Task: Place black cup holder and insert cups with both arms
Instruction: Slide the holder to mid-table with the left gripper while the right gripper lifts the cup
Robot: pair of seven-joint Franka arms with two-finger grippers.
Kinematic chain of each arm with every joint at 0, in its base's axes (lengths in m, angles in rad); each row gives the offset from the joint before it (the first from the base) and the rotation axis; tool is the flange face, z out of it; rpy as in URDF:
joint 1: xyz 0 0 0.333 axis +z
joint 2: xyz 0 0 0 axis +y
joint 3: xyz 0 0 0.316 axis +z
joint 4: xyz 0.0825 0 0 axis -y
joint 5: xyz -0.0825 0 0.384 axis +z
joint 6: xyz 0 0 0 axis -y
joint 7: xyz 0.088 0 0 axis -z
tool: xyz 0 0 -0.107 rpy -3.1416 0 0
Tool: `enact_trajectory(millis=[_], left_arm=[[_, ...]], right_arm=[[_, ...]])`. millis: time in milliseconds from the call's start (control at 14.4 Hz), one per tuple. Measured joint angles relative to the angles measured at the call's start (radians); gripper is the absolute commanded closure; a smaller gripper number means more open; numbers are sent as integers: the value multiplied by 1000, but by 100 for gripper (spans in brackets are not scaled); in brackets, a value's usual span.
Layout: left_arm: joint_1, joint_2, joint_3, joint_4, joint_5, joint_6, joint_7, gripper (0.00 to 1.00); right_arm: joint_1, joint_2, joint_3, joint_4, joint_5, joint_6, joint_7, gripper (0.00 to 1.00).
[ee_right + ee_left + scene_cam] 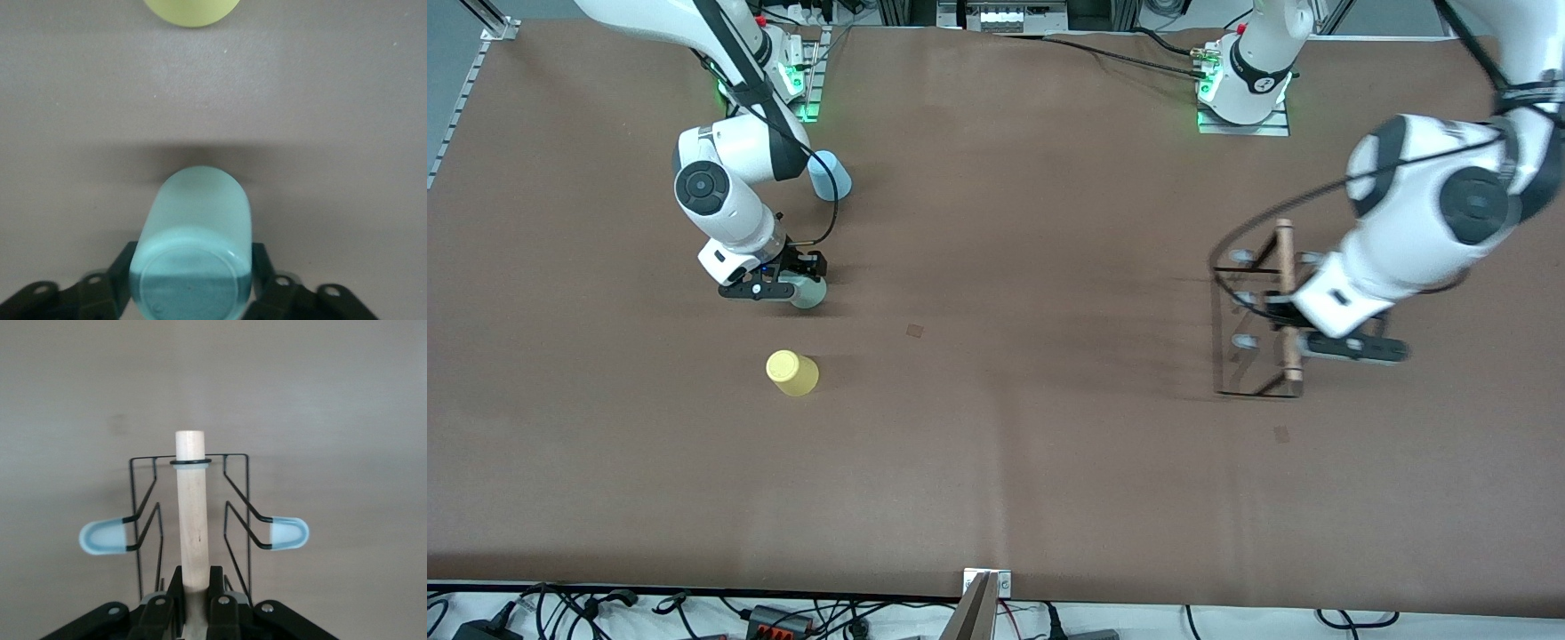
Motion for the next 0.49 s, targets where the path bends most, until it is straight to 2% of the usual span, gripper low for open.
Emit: enact_trajectory(millis=[139,278,487], left_arm=[[-54,30,-52,26,0,1,-134,99],[-140,78,-61,57,1,10,-261,99],[-257,165,-62,120,2,35,-405,99]], right_arm=[[-3,-21,-5,13,0,-51,-1,86],[-9,-68,-6,38,0,-136,-8,86],[-17,-198,-6,65,0,-271,-30,85]])
